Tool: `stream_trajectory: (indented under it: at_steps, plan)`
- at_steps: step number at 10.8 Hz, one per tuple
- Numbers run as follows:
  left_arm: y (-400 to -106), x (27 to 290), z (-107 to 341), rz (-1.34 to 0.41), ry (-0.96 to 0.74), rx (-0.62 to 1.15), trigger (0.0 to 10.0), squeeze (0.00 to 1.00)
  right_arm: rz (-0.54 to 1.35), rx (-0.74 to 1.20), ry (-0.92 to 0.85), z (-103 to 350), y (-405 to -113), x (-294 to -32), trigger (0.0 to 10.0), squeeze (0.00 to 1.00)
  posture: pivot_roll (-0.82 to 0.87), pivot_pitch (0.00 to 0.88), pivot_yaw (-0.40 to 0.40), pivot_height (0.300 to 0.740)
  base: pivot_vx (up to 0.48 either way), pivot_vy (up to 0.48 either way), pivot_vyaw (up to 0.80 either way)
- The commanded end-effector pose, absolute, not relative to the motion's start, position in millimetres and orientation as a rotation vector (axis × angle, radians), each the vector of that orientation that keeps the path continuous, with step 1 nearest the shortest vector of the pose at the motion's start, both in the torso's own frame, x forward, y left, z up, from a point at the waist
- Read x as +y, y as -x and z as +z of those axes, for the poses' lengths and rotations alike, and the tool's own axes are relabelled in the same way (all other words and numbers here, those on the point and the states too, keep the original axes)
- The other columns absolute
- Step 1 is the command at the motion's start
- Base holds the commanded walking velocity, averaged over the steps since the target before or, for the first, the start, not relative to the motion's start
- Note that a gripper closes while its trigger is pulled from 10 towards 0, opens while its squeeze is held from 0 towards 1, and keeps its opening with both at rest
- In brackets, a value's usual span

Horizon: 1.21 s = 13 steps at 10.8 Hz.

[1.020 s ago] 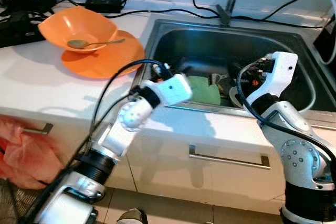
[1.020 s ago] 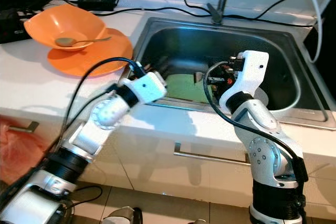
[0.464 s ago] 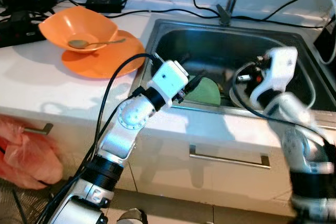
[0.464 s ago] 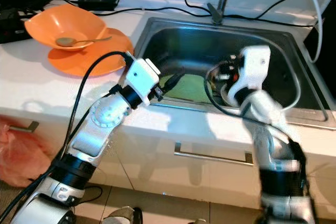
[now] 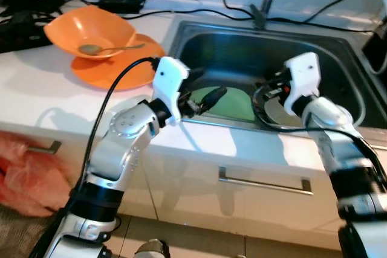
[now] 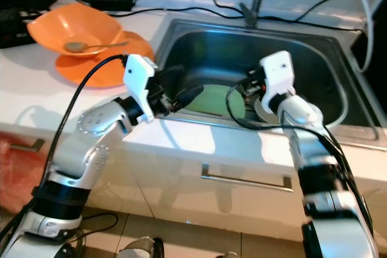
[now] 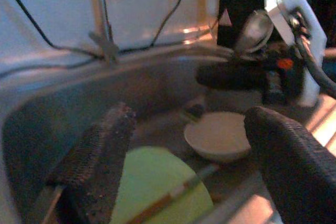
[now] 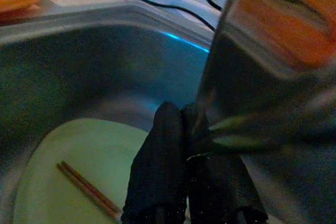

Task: Kitchen organization

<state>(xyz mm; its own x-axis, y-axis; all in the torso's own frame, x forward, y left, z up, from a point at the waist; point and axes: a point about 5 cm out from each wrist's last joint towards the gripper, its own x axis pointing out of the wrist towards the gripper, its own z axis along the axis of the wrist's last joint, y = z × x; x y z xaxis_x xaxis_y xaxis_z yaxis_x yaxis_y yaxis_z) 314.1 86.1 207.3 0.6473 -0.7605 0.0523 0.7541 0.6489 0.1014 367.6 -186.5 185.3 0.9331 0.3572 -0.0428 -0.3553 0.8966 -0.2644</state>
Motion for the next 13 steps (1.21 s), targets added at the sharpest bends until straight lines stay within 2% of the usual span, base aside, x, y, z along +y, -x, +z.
stream_trajectory:
  at_steps: [1, 2, 3, 4, 5, 6, 7, 13]
  plan:
    - [-308.6, 84.7, 208.6, -0.917, -0.081, -0.04, 10.0, 1.0, 0.413, 0.008, 0.328, 179.6, -372.8, -183.5, 0.0, 0.0, 0.19, 0.097, -0.027, 0.74, 0.0, 0.0, 0.0]
    - [-306.6, 85.8, 207.5, -0.923, -0.081, -0.02, 10.0, 1.0, 0.44, 0.018, 0.343, 175.7, -374.5, -181.2, 0.0, 0.0, 0.19, 0.098, -0.026, 0.74, 0.0, 0.0, 0.0]
    - [-306.1, 87.1, 207.8, -0.922, -0.087, -0.01, 10.0, 1.0, 0.495, 0.042, 0.339, 169.2, -374.1, -177.1, 1.5, 0.0, 0.19, 0.1, -0.026, 0.74, 0.0, 0.0, 0.0]
    - [-304.8, 86.8, 210.7, -0.939, -0.1, 0.002, 10.0, 1.0, 0.531, 0.063, 0.348, 160.8, -373.1, -173.9, 3.5, 0.0, 0.19, 0.101, -0.023, 0.74, 0.0, 0.0, 0.0]
    - [-303.9, 86.4, 213.0, -0.937, -0.106, 0.009, 10.0, 1.0, 0.557, 0.072, 0.373, 153.7, -371.8, -171.5, 6.5, 0.0, 0.19, 0.102, -0.019, 0.74, 0.0, 0.0, 0.0]
    - [-302.5, 84.9, 213.8, -0.944, -0.105, 0.025, 10.0, 1.0, 0.552, 0.081, 0.358, 150.5, -373.3, -173.0, 10.0, 0.71, 0.19, 0.1, -0.019, 0.74, 0.0, 0.0, 0.0]
    - [-301.5, 84.2, 213.4, -0.954, -0.094, 0.034, 10.0, 1.0, 0.539, 0.083, 0.349, 150.6, -374.2, -174.8, 10.0, 1.0, 0.19, 0.099, -0.019, 0.74, 0.0, 0.0, 0.0]
    - [-306.1, 87.8, 215.1, -0.921, -0.116, 0.041, 10.0, 1.0, 0.467, 0.024, 0.265, 167.1, -383.9, -186.1, 10.0, 1.0, 0.2, 0.076, -0.026, 0.74, 0.0, 0.0, 0.0]
